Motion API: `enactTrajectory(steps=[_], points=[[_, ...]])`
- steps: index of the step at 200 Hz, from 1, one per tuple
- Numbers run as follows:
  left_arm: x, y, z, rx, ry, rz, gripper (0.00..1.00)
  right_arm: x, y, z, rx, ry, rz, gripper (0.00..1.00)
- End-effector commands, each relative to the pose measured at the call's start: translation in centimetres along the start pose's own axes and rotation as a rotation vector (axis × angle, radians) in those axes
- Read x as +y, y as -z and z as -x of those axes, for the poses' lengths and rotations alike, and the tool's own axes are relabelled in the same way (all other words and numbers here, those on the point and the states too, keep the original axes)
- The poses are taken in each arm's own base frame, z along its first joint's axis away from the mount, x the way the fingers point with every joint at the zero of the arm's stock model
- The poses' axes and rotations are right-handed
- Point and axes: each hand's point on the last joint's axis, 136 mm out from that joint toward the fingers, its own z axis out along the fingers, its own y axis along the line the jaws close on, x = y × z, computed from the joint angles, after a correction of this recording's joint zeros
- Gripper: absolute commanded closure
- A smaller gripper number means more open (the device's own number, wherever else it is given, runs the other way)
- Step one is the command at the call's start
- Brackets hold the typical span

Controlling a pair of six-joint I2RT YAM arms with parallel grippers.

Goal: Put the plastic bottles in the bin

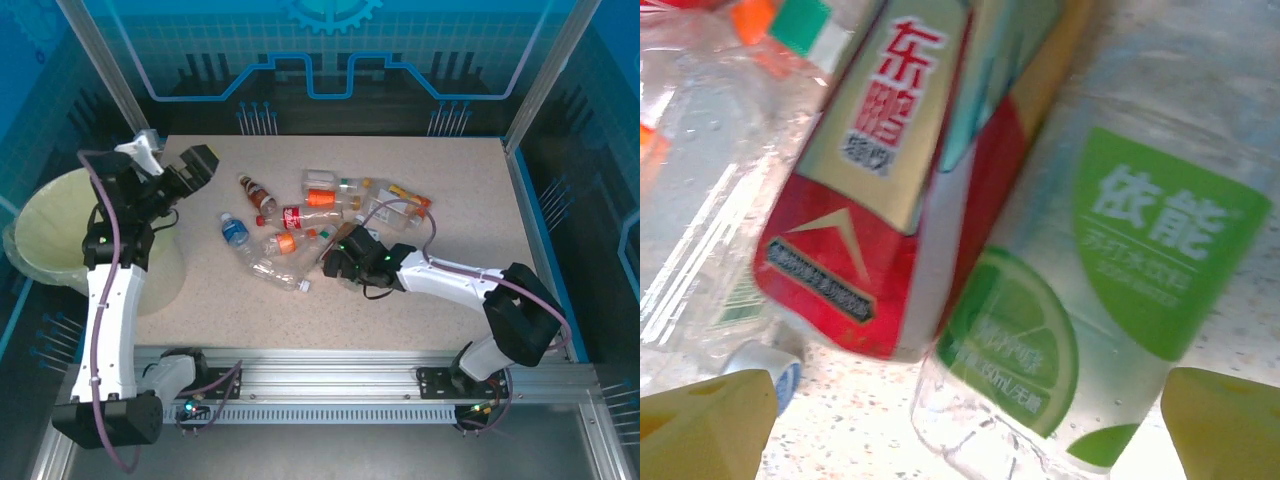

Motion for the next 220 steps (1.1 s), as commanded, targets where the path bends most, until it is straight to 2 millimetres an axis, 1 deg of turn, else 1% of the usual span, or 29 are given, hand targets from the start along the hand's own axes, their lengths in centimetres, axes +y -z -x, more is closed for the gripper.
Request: enactTrajectory(steps=[1,19,39,51,77,82,92,101,117,125,126,129,146,164,173,195,205,220], points=[[-1.9,-0.9,-1.4,0.037,-0.073,-0.084,0.01,-1.3,-0.4,-0.6,-0.01,0.018,-0.106,0.0],[-2.3,-1.7,-2.4,0.07,-0.092,-0.099,0.01,-2.4,-0.7,-0.9,-0.009,0.023,-0.15,0.0],[-2.7,-2.3,-3.3,0.1,-0.115,-0.106,0.01,-4.1,-0.1,-1.0,-0.02,0.045,-0.221,0.01],[-2.6,-2.7,-3.7,0.118,-0.12,-0.097,0.01,-5.0,0.3,-0.9,-0.036,0.05,-0.248,0.03],[-2.8,-3.1,-4.5,0.15,-0.119,-0.099,0.01,-5.9,0.8,-0.6,-0.051,0.049,-0.253,0.08],[-2.9,-3.2,-4.7,0.157,-0.116,-0.1,0.01,-5.9,0.8,-0.5,-0.053,0.052,-0.244,0.09],[-3.2,-3.4,-4.9,0.171,-0.112,-0.098,0.01,-5.0,0.7,-0.2,-0.052,0.055,-0.195,0.09],[-3.3,-3.6,-5.2,0.188,-0.1,-0.093,0.01,-4.6,0.5,-0.3,-0.041,0.047,-0.175,0.08],[-3.7,-4.0,-5.7,0.215,-0.068,-0.095,0.01,-4.8,0.1,-0.6,-0.039,0.022,-0.192,0.06],[-4.0,-4.1,-6.1,0.234,-0.053,-0.1,0.01,-4.5,-0.3,-0.5,-0.046,0.026,-0.182,0.06],[-4.0,-4.1,-6.1,0.237,-0.052,-0.101,0.01,-4.9,-0.5,-0.8,-0.038,0.03,-0.19,0.06],[-4.2,-4.2,-6.2,0.243,-0.046,-0.104,0.01,-5.2,-0.8,-1.1,-0.03,0.037,-0.195,0.06],[-4.9,-4.3,-7.1,0.279,-0.029,-0.121,0.01,-4.8,-1.8,-1.4,-0.019,0.051,-0.181,0.06],[-5.4,-4.5,-7.7,0.309,-0.042,-0.131,0.01,-4.3,-2.5,-1.3,-0.022,0.05,-0.165,0.08],[-5.6,-4.5,-7.8,0.316,-0.057,-0.126,0.01,-4.4,-2.8,-1.2,-0.028,0.049,-0.176,0.1],[-5.9,-5.0,-8.1,0.321,-0.058,-0.126,0.01,-5.2,-3.4,-1.1,-0.055,0.052,-0.207,0.18],[-6.0,-5.4,-8.5,0.321,-0.051,-0.14,0.01,-5.6,-3.6,-1.1,-0.066,0.054,-0.214,0.23],[-5.8,-6.4,-9.4,0.318,-0.064,-0.157,0.01,-5.6,-3.6,-1.1,-0.077,0.068,-0.21,0.3]])
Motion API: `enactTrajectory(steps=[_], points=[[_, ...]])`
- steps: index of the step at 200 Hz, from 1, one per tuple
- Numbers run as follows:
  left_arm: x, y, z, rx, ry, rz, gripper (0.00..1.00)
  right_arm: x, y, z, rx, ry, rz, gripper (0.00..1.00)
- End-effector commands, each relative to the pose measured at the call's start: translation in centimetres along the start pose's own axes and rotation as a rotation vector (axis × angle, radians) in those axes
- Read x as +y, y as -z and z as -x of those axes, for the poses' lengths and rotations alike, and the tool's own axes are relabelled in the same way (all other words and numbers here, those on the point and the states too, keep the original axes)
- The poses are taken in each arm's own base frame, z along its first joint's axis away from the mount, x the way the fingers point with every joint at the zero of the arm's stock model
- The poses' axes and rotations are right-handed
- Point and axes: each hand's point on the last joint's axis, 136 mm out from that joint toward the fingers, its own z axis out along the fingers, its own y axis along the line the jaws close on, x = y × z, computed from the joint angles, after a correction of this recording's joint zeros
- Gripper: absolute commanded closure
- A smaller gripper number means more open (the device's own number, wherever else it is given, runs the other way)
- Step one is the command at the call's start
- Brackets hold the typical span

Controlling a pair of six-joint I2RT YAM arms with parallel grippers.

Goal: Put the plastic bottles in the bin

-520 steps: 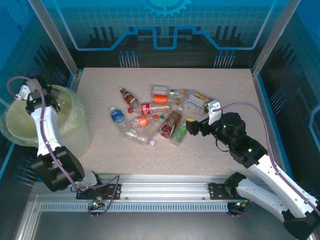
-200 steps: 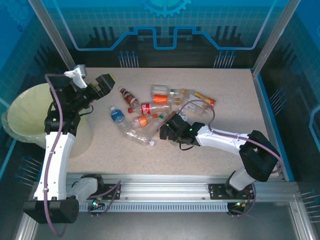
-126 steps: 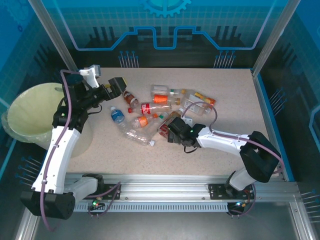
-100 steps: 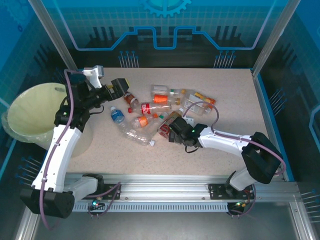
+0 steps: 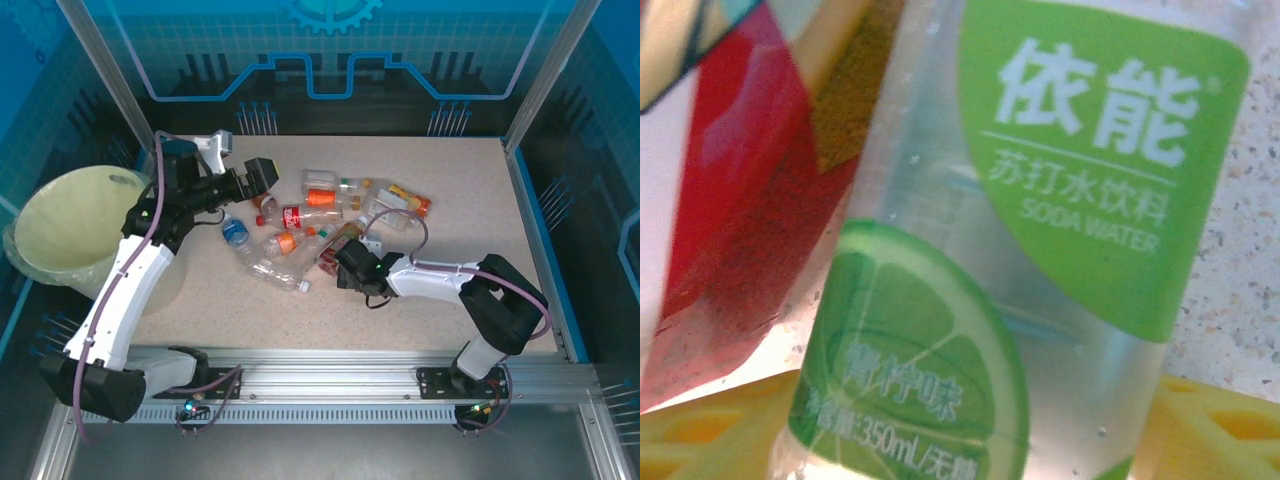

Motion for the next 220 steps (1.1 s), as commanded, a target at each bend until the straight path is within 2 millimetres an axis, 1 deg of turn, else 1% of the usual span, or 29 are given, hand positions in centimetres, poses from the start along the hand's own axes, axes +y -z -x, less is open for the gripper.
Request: enactTrajectory(steps=[1,24,38,62,90,101,116,143,170,200,215,217,220], points=[[0.0,-1.5,-0.5,0.001,-0.012,-0.023,0.01,-0.7,-0.5,0.5,-0.043,0.009,-0.022,0.31],[1.7,-2.8,-1.5,0.021,0.014,0.018,0.01,-0.8,0.2,0.6,-0.064,0.065,-0.033,0.4],[2.4,-3.3,-2.2,0.028,0.048,0.019,0.01,-1.3,0.8,0.8,-0.084,0.083,-0.056,0.45],[2.3,-4.1,-2.9,0.063,0.071,-0.012,0.01,-1.8,1.9,1.2,-0.117,0.084,-0.043,0.52],[2.8,-5.0,-3.5,0.085,0.113,-0.01,0.01,-1.3,3.8,2.1,-0.165,0.131,-0.01,0.56],[2.8,-5.6,-4.2,0.099,0.115,-0.016,0.01,-1.0,4.8,2.6,-0.187,0.16,0.005,0.57],[2.2,-6.3,-5.4,0.139,0.078,-0.025,0.01,-0.4,6.4,3.5,-0.219,0.191,0.034,0.59],[1.4,-7.3,-7.3,0.213,0.027,-0.017,0.01,1.5,9.9,5.7,-0.302,0.231,0.146,0.59],[0.9,-7.6,-7.8,0.223,0.03,-0.051,0.01,4.3,13.3,7.4,-0.383,0.273,0.314,0.6],[-0.5,-7.9,-8.5,0.282,0.038,-0.128,0.01,8.0,16.4,8.3,-0.434,0.335,0.514,0.6],[-0.9,-7.9,-8.7,0.291,0.045,-0.156,0.01,9.5,16.7,7.9,-0.424,0.37,0.584,0.6],[-1.0,-7.9,-8.7,0.289,0.046,-0.16,0.01,10.1,17.6,8.4,-0.438,0.369,0.606,0.6],[-1.1,-7.8,-8.7,0.287,0.045,-0.166,0.01,10.6,17.9,8.6,-0.44,0.373,0.623,0.6]])
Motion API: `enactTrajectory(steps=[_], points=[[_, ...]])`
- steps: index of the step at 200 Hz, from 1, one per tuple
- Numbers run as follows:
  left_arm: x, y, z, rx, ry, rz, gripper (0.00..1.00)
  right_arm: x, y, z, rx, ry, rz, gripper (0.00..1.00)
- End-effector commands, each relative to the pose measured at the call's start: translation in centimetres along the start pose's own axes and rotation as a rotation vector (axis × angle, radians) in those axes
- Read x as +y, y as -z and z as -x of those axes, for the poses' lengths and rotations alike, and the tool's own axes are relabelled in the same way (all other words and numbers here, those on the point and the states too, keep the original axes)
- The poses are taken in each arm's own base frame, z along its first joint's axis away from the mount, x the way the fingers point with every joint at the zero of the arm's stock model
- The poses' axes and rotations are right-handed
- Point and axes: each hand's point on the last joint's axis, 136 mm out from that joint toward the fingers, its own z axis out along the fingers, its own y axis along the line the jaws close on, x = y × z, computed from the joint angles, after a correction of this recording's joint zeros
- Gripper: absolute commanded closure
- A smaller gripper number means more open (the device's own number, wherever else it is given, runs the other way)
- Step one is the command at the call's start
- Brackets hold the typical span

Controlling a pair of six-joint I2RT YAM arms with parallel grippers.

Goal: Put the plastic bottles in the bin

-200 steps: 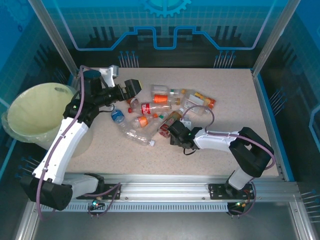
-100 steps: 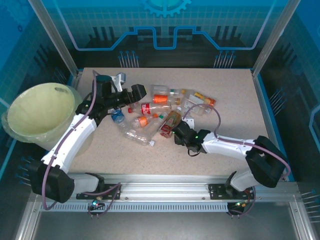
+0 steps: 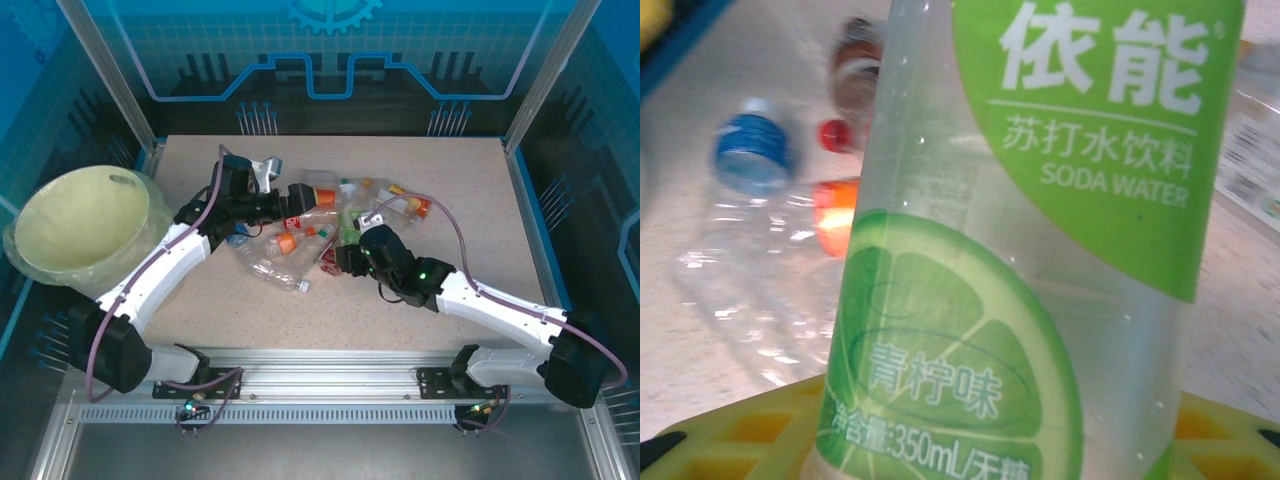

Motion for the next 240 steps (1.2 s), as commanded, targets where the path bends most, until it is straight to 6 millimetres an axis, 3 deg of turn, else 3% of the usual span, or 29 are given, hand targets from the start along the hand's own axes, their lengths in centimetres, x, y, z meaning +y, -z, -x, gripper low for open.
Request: enactTrajectory(steps=[1,32,86,121,153,179,202,240], points=[[-2.0,-0.2,-0.2,0.027,-0.033,-0.098,0.01,5.2,1.0,3.8,-0.086,0.057,0.221,0.6],[-3.2,0.0,-0.6,0.023,-0.044,-0.185,0.01,7.9,0.2,4.7,-0.061,0.072,0.314,0.6],[-1.2,-0.5,-0.7,0.002,-0.006,-0.084,0.02,10.7,-0.5,5.3,-0.035,0.045,0.418,0.59],[-1.4,-0.6,-1.0,0.015,-0.023,-0.092,0.17,10.9,-0.6,5.3,-0.027,0.05,0.421,0.59],[-1.6,-0.7,-1.1,0.029,-0.046,-0.094,0.4,11.1,-0.6,5.1,0.001,0.09,0.418,0.58],[-1.9,-0.5,-1.1,0.026,-0.069,-0.101,0.5,10.9,-0.6,4.9,0.027,0.131,0.398,0.56],[-1.9,-0.5,-1.1,0.024,-0.074,-0.101,0.53,10.8,-0.4,4.8,0.044,0.157,0.391,0.49],[-2.5,0.8,-0.3,-0.04,-0.096,-0.092,0.56,11.0,0.2,4.8,0.054,0.171,0.411,0.23]])
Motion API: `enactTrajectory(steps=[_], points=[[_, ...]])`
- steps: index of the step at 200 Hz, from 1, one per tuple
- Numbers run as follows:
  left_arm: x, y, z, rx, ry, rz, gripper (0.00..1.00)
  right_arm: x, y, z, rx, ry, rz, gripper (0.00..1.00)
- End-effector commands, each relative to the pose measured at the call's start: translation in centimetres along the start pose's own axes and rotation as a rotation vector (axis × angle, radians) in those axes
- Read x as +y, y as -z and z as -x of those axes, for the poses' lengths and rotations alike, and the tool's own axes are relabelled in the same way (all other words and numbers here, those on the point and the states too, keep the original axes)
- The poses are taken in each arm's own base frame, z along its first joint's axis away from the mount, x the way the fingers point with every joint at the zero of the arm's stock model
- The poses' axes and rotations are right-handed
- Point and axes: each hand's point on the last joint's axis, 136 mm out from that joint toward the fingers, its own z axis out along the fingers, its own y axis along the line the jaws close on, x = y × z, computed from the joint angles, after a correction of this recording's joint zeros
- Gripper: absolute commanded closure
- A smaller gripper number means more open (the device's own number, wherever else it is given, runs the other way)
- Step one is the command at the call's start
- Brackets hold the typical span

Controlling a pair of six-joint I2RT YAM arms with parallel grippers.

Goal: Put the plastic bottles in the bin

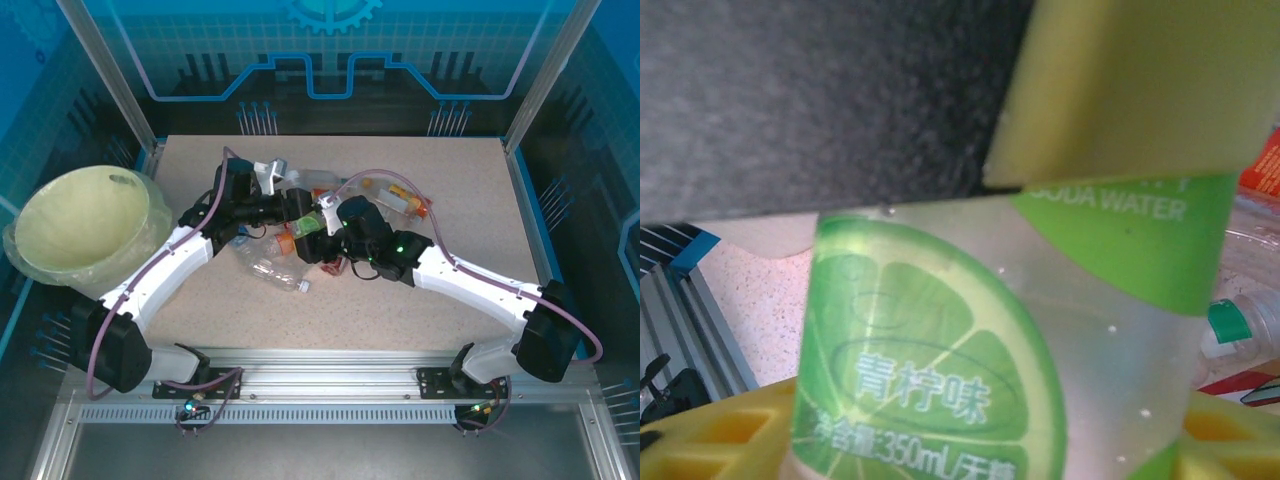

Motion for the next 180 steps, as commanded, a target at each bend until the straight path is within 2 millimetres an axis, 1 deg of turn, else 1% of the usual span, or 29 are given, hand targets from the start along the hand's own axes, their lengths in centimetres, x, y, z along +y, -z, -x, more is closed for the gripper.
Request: enactTrajectory(steps=[1,15,36,57,88,124,152,180], points=[[-1.6,1.4,0.4,-0.046,-0.082,-0.012,0.56,2.2,0.8,1.1,-0.011,0.076,0.075,0.23],[-1.9,2.9,1.1,-0.109,-0.139,0.029,0.56,2.6,1.5,1.4,-0.024,0.097,0.09,0.16],[-1.2,5.6,2.2,-0.187,-0.207,0.176,0.56,2.9,3.0,1.9,-0.059,0.149,0.103,0.09],[-1.1,8.5,3.3,-0.257,-0.268,0.291,0.55,2.5,4.3,2.4,-0.1,0.186,0.072,0.0],[-0.9,13.6,5.5,-0.385,-0.353,0.499,0.55,1.1,5.8,3.0,-0.177,0.217,-0.006,0.0],[-1.4,19.7,8.4,-0.542,-0.401,0.682,0.55,-0.6,6.2,2.3,-0.195,0.229,-0.081,0.0],[-1.1,25.6,11.1,-0.718,-0.377,0.875,0.57,-1.1,6.3,2.1,-0.203,0.227,-0.11,0.0],[-1.1,31.3,12.9,-0.882,-0.382,1.091,0.58,-1.3,6.7,2.3,-0.213,0.237,-0.124,0.0]])
